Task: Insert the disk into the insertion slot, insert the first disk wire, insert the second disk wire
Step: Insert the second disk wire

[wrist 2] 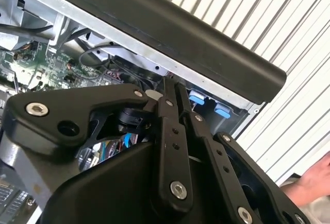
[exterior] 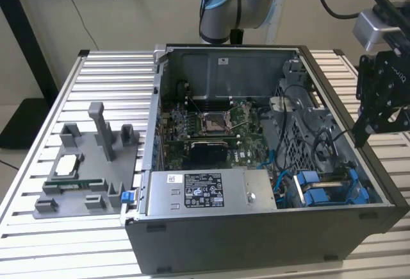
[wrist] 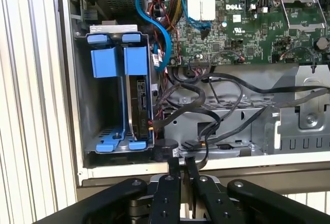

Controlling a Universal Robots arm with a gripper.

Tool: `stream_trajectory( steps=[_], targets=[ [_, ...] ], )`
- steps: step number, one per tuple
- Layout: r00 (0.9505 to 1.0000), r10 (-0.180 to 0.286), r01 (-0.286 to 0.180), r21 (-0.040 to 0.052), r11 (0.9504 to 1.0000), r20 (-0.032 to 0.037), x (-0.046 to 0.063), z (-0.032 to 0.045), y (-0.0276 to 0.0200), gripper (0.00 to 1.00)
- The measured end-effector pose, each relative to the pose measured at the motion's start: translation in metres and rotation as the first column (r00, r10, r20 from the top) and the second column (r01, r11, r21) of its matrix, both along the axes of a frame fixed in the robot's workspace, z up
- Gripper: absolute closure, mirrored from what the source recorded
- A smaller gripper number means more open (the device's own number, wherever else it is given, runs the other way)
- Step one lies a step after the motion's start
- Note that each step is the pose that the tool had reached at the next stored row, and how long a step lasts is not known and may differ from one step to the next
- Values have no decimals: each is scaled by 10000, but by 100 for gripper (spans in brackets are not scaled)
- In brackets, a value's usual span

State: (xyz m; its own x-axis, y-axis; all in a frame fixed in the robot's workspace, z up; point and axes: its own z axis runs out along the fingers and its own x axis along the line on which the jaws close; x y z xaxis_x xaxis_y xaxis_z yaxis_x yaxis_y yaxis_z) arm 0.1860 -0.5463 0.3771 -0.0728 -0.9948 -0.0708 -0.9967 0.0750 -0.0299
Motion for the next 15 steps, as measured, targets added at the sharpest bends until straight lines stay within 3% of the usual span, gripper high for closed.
stream_trajectory(
  steps=[4, 5, 15],
  targets=[
    [10000, -61, 61, 0, 10000, -61, 0, 0, -38, 100],
    [10000, -76, 76, -1, 10000, -62, 1, 1, -43, 0],
    [9999, -142, 142, -2, 9999, -62, 3, -38, -46, 0]
  ],
)
